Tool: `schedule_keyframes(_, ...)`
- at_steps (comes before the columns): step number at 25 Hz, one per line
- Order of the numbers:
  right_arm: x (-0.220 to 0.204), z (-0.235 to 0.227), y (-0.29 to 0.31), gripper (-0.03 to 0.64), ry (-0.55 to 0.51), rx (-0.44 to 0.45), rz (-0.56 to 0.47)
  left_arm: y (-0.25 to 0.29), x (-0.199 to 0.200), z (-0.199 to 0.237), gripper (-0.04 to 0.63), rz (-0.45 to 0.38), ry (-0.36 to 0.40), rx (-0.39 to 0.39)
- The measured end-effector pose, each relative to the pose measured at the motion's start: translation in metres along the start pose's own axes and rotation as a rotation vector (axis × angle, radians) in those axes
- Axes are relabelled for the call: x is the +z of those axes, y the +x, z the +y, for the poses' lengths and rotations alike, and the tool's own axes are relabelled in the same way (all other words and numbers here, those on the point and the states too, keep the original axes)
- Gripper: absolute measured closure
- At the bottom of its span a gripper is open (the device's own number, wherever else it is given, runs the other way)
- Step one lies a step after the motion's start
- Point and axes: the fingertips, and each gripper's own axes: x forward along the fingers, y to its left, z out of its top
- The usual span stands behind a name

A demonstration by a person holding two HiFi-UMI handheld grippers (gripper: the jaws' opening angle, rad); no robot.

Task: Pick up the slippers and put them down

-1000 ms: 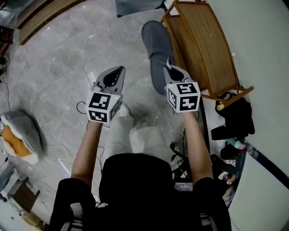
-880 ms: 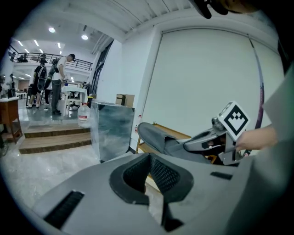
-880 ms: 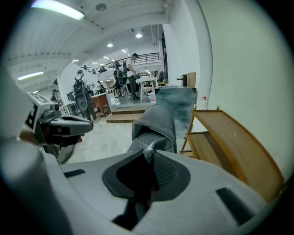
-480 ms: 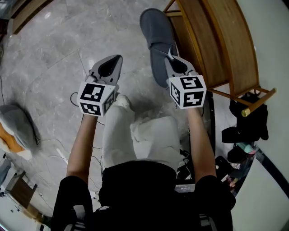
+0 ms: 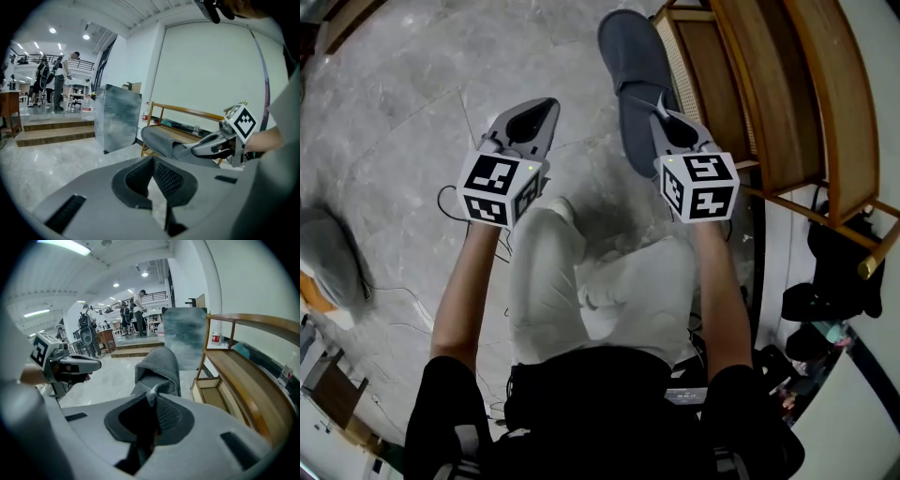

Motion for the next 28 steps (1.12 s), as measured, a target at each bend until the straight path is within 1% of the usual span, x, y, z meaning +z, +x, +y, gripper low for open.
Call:
schedule_keyframes(7, -0.056, -0.006, 0.049, 0.597, -0.033, 0.009, -0.005, 0.034, -0.057, 0.008, 0.591, -0.017, 0.025, -0.011)
schedule_keyframes(11, -0.086, -0.012, 0.076, 0.597, -0.054, 0.012, -0.011, 0.051, -0.094, 0.022, 0.591, -0.035, 0.054, 0.01)
schedule_keyframes(15, -0.114, -0.014, 0.102, 0.597, -0.06, 0.016, -0.008, 0.063, -0.128, 0.035, 0.591, -0.022, 0.075, 0.037)
schedule_keyframes(21, -0.139, -0.003, 0.13, 0.597, -0.091, 0.042, -0.01, 0.074, -0.159, 0.051, 0.591, -0.021, 0.068, 0.053)
schedule_keyframes(28, -0.162, -0.004, 0.153, 0.596, -0.086, 0.059, -0.011, 0.089, -0.194, 0.057, 0.591, 0.001, 0.071, 0.057)
